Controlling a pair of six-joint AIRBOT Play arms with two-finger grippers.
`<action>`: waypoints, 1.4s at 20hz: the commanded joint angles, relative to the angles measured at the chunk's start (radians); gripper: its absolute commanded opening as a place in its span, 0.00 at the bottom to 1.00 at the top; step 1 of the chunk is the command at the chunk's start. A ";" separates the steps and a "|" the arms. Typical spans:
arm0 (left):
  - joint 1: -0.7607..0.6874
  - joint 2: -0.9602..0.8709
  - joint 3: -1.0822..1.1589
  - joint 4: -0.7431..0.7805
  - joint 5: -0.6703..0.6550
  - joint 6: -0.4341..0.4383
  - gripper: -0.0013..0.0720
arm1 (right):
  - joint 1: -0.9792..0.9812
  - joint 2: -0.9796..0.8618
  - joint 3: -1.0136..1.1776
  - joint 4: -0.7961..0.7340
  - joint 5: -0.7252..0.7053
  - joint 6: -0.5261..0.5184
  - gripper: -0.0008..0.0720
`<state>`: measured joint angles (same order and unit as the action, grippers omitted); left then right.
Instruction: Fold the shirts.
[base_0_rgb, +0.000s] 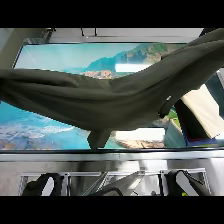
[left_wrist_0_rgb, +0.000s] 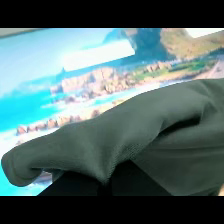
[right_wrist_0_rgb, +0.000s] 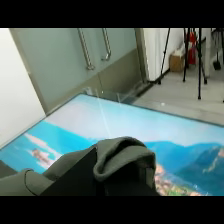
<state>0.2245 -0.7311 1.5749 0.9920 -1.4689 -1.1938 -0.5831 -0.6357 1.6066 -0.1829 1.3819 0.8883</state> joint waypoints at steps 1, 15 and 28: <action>-0.099 -0.104 -0.153 0.030 0.018 0.013 0.04 | 0.027 -0.104 -0.061 -0.017 0.027 -0.014 0.04; -0.166 -0.734 -0.413 0.152 0.068 0.011 0.96 | 0.330 -0.719 -0.306 -0.147 -0.136 -0.021 0.43; 0.076 -0.703 -0.628 0.078 0.070 0.061 0.97 | 0.271 -0.269 -0.899 -0.449 -0.142 0.084 0.86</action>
<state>0.2596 -1.4441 1.0367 1.1339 -1.4342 -1.1870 -0.3641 -0.9821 0.8936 -0.5976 1.3174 0.9737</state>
